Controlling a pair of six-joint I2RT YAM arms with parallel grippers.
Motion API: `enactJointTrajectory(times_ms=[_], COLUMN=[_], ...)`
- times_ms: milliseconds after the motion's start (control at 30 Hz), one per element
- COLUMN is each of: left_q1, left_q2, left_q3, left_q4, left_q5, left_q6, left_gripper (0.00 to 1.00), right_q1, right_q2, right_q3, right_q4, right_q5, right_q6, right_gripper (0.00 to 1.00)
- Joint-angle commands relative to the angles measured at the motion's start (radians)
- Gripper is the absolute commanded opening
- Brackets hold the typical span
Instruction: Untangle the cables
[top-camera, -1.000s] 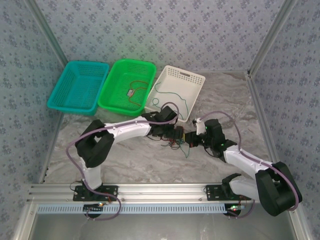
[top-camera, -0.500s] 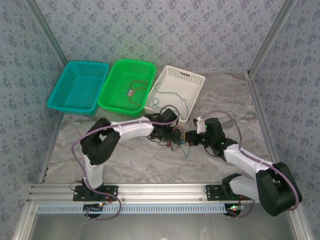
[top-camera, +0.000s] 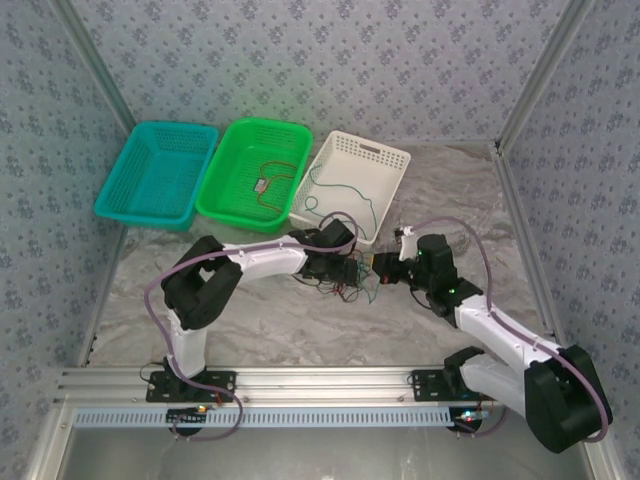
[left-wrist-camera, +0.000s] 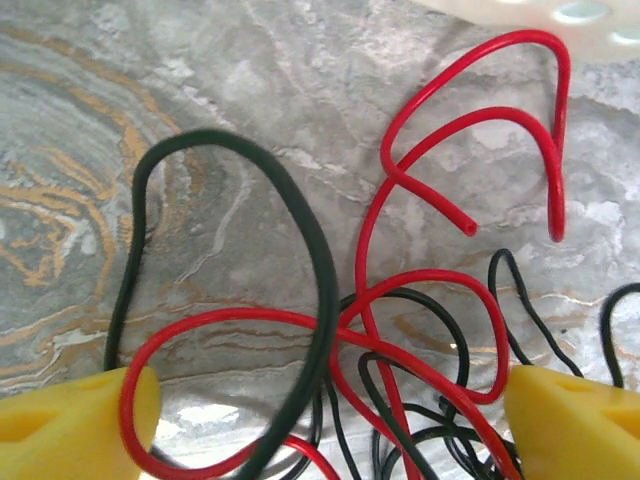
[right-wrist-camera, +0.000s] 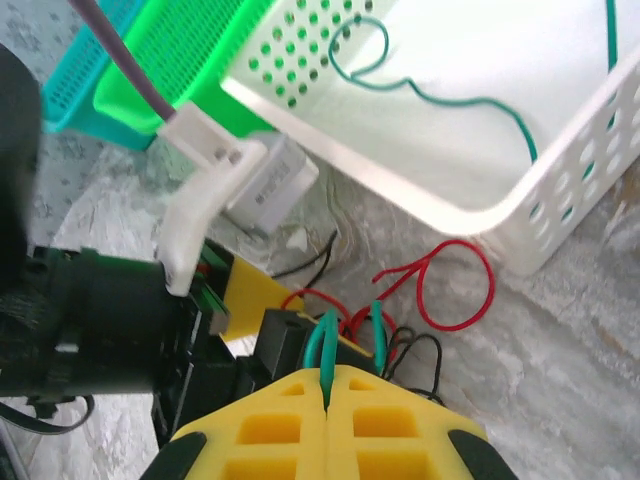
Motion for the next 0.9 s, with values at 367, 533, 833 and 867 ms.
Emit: enactJointTrajectory(times_ms=[367,533,833,867], left_q1=[-0.012,-0.013,0.000,0.005], left_q2=[0.030,0.024,-0.004,-0.011], left_q3=[-0.065,-0.099,-0.145,-0.158], left_q4=[0.054,0.048,0.037,0.042], left_q5=[0.053,0.018,-0.049,-0.057], left_q6=[0.003,-0.032,-0.070,-0.080], left_gripper=[0.04,0.00,0.00,0.00], right_q1=[0.005,-0.068,-0.214,-0.230], right_q2=[-0.126,-0.222,-0.330,-0.346], right_q3=[-0.077,-0.106,-0.131,-0.133], right_q4=[0.076,-0.005,-0.137,-0.155], right_q5=[0.162,0.262,0.224,0.233], right_q6=[0.085,0.116,0.165,0.173], right_gripper=[0.00,0.00,0.00,0.00])
